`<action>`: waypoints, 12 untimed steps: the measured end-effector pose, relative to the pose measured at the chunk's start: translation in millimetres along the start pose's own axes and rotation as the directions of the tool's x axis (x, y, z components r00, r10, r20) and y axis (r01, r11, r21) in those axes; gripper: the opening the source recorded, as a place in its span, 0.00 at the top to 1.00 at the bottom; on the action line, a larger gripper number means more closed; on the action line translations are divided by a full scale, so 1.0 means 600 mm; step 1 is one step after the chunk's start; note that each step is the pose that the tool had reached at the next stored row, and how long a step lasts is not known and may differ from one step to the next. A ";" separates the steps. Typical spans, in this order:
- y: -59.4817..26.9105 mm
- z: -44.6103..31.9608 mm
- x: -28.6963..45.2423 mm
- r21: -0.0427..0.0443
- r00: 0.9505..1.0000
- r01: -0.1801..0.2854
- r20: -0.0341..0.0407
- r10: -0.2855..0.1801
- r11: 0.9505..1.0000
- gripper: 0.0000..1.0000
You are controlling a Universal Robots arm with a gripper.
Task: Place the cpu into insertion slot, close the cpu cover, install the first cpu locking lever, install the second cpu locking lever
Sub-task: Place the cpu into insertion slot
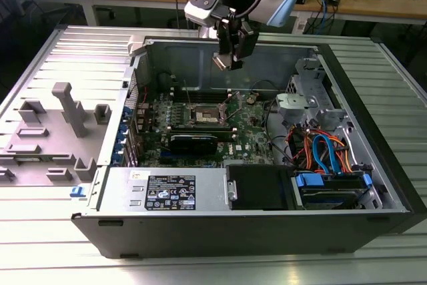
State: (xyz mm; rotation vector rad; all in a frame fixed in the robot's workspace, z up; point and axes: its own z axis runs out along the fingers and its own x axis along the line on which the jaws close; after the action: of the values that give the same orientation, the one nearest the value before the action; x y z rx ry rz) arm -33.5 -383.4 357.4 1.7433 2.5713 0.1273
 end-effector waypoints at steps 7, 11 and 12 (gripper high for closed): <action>0.000 0.000 0.000 0.000 1.000 -0.013 0.001 0.013 1.000 0.45; 0.000 0.000 0.000 0.000 1.000 -0.019 0.002 0.019 1.000 0.45; -0.001 0.000 0.000 0.000 1.000 -0.020 0.002 0.020 1.000 0.45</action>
State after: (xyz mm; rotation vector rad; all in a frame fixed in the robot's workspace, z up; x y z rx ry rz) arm -34.0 -383.4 357.4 1.7686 2.5529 0.1268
